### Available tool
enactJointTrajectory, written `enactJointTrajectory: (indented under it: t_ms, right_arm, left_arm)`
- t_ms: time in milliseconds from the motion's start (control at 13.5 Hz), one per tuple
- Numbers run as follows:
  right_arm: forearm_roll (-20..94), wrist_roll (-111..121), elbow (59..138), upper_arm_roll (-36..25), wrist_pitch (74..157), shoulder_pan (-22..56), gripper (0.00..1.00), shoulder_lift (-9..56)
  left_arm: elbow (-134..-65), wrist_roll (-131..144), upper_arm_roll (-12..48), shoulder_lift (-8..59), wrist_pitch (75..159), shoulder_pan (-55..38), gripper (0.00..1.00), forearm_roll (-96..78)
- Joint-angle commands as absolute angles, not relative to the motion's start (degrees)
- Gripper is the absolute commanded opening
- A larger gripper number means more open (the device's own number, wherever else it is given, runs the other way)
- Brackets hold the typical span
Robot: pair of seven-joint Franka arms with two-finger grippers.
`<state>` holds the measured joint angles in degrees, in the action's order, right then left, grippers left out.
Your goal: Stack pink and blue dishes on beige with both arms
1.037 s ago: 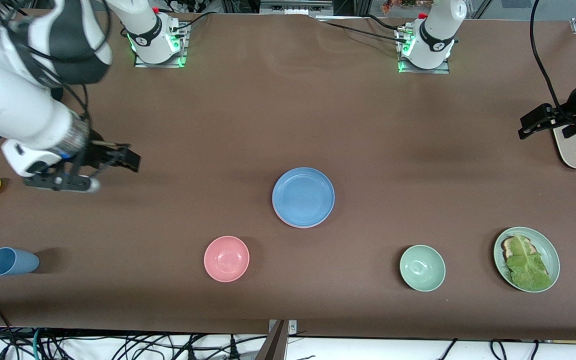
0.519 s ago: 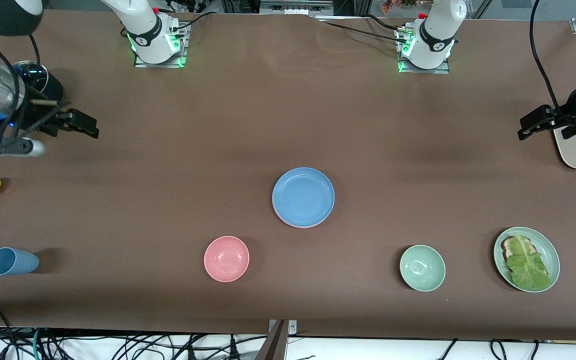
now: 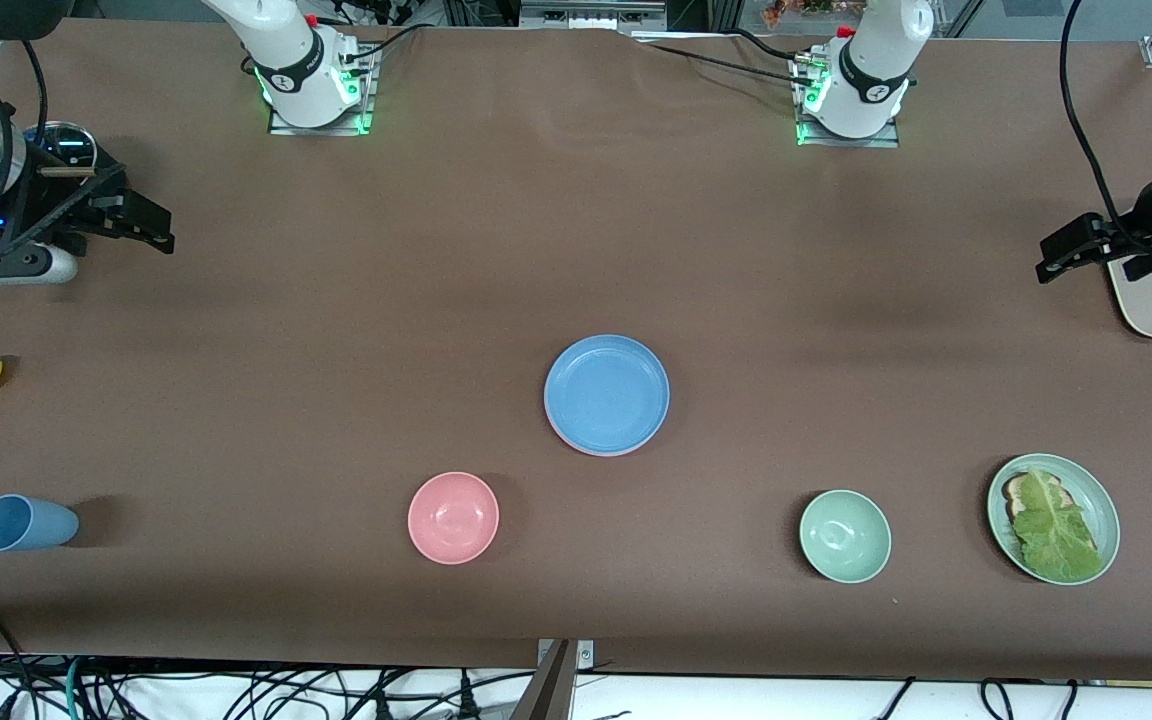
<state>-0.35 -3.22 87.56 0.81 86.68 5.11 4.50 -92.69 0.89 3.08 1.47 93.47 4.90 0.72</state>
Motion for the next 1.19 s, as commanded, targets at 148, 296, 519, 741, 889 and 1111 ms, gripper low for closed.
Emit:
enactJointTrajectory:
  t_ms: [148,296,519,741,889,1111]
  right_arm:
    - [-0.7,-2.5,87.7,1.8,87.1,4.6,1.0,4.6]
    - [-0.5,-2.6,87.7,1.8,87.2,4.6,1.0,4.5]
    - [-0.4,-2.5,87.6,1.8,87.0,4.6,1.0,4.4]
    - [-0.4,-1.6,86.7,1.9,87.0,4.7,1.0,4.5]
    - [-0.4,-2.1,86.1,1.9,86.6,4.7,1.0,4.6]
    - [-0.4,-2.5,86.1,2.1,86.3,4.7,1.0,4.5]
  left_arm:
    - [-90.6,-0.1,3.1,2.5,92.6,5.0,1.0,1.4]
    - [-90.6,-0.1,3.1,2.5,92.7,5.0,1.0,1.4]
    - [-90.5,-0.1,3.1,2.5,92.7,5.0,1.0,1.4]
    - [-90.5,-0.1,3.1,2.5,92.7,5.0,1.0,1.4]
    - [-90.5,-0.1,3.2,2.5,92.7,5.0,1.0,1.4]
    - [-90.6,-0.1,3.2,2.5,92.7,4.9,1.0,1.4]
